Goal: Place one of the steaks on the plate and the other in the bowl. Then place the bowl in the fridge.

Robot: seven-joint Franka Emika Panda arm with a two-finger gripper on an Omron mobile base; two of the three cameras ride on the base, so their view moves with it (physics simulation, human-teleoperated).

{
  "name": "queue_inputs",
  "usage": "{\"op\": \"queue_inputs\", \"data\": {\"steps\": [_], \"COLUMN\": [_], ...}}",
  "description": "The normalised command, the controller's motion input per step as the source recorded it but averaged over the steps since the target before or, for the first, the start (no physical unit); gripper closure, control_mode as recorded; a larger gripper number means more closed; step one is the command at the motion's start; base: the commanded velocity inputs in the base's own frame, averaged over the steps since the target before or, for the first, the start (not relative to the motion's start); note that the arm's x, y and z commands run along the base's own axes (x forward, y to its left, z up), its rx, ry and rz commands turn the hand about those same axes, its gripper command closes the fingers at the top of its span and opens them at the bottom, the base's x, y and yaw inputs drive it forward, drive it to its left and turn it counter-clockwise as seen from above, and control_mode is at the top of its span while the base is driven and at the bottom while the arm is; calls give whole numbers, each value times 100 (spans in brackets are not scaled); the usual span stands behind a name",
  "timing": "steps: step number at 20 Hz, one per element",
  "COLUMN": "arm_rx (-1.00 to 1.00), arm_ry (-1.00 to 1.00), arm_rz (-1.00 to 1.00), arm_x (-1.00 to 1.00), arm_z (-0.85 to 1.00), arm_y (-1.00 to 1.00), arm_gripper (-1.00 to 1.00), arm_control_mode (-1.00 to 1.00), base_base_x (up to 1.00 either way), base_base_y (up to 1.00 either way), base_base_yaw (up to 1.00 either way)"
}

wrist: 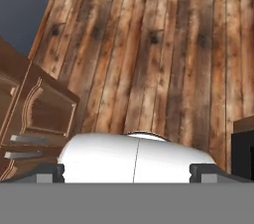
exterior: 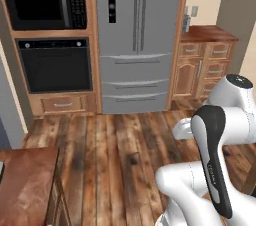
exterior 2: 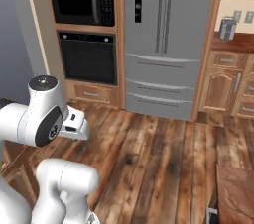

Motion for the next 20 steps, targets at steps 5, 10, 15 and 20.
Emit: {"op": "queue_inputs", "data": {"steps": [5,10,15,20], "arm_rx": [0,0,0,0], "arm_ry": [0,0,0,0], "arm_rz": [0,0,0,0], "arm_x": [0,0,0,0], "arm_z": [0,0,0,0], "arm_y": [0,0,0,0], "arm_gripper": [-100,-100,-100,-100], "arm_control_mode": [100,100,100,100], "base_base_x": [75,78,71,69], "base_base_y": [-8,-14,-27,-37], "base_base_yaw": [-13,-8,-5,-1]}}
